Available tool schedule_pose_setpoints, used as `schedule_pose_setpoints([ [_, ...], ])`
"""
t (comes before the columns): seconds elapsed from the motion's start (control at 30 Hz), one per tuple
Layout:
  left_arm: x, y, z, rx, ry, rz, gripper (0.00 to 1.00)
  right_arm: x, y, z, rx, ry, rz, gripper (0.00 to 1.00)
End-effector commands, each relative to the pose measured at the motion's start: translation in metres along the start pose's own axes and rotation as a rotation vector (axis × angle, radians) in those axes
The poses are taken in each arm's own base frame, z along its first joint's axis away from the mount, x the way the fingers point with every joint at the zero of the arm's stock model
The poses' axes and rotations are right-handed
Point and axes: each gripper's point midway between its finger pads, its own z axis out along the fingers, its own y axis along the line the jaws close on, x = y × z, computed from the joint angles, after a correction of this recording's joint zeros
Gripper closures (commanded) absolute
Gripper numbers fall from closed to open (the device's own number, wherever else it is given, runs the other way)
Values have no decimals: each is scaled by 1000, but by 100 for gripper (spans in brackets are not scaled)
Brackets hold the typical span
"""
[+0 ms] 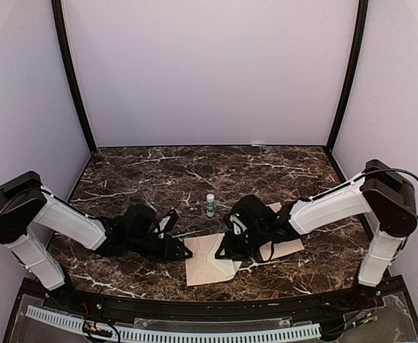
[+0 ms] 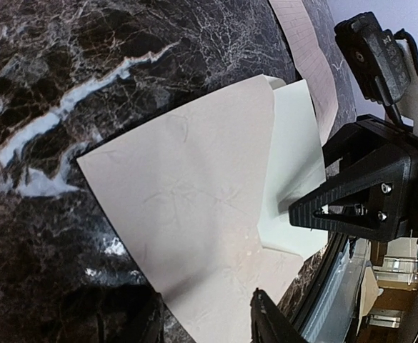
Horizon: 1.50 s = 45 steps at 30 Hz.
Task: Place the letter into the envelope and seal it
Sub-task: Place the letter in the envelope.
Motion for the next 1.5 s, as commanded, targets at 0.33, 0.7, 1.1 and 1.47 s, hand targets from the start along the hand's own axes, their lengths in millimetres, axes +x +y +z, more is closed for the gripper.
schedule_pose_setpoints([
  [0.33,13,16,-4,-79,35,-24,60,-8,-12,-30,131,-52,-44,56],
  [0.7,9,10,-4,-61,31,-12,60,-14,-15,-46,204,-82,-96,46],
  [1.1,12,4,2,-39,49,-7,60,-9,-32,-36,216,-63,-55,61],
  [1.47,13,7,10,-37,64,-13,63,-5,-43,-25,206,-40,-37,81],
])
